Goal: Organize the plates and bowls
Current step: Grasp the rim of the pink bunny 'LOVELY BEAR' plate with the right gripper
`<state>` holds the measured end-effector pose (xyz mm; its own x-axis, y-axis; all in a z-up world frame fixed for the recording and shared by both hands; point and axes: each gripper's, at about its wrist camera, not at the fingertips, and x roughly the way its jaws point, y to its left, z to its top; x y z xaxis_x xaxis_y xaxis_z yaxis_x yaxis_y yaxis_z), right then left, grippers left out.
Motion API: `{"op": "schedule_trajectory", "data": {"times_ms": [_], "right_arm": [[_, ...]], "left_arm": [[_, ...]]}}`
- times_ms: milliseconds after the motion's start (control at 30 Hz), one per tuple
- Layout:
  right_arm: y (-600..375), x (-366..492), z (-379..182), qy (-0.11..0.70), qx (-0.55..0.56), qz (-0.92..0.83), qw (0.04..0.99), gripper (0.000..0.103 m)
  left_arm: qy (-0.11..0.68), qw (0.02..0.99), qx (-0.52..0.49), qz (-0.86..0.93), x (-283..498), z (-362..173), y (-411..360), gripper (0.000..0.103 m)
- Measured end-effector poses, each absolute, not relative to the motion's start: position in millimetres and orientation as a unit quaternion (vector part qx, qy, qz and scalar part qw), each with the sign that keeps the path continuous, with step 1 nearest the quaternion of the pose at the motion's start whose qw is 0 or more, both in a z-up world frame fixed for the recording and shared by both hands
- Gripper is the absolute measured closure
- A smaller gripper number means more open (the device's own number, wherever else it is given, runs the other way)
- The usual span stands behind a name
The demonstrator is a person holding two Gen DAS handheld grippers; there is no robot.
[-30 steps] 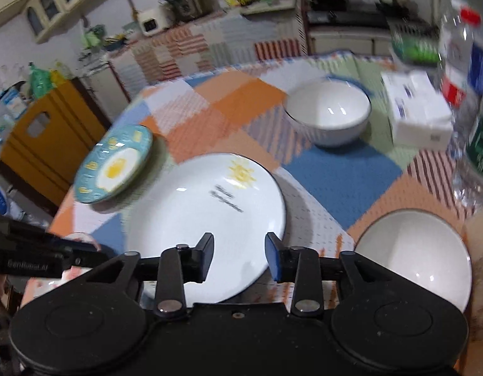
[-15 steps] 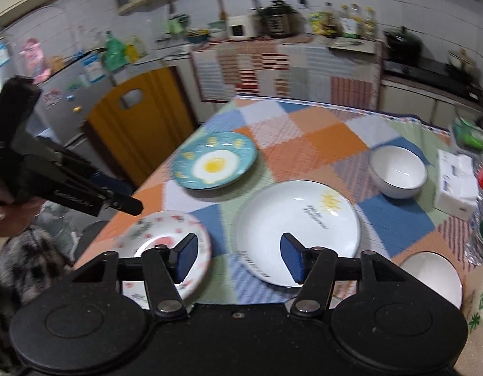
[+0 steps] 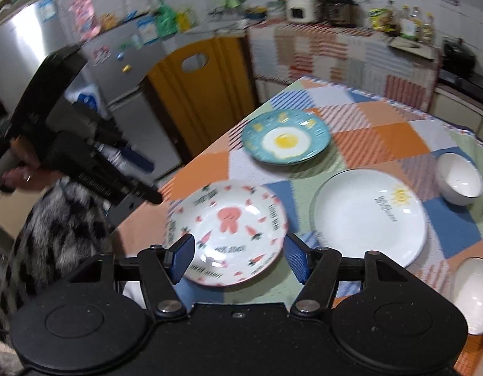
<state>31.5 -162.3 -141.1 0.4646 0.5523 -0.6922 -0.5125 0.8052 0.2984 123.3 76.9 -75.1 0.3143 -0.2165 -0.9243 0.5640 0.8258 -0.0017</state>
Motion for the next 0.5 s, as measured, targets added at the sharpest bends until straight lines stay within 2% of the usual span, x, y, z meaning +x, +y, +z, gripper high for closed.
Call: {"op": "schedule_trajectory", "data": {"times_ms": [167,300,500], "right_arm": [[-136.1,37.9,-163.8,0.404,0.013,0.335,0.851,0.036],[-127.6,36.2,-191.7,0.358,0.023,0.314,0.879,0.035],[-125.6,50.7,-230.9,0.385,0.060,0.280,0.877,0.035]], "left_arm": [[0.556,0.782,0.149,-0.240,143.2,-106.0,94.9,0.048],[0.559,0.785,0.129,-0.232,151.7,-128.4,101.1,0.048],[0.552,0.785,0.134,-0.248,165.9,-144.1,102.7,0.050]]}}
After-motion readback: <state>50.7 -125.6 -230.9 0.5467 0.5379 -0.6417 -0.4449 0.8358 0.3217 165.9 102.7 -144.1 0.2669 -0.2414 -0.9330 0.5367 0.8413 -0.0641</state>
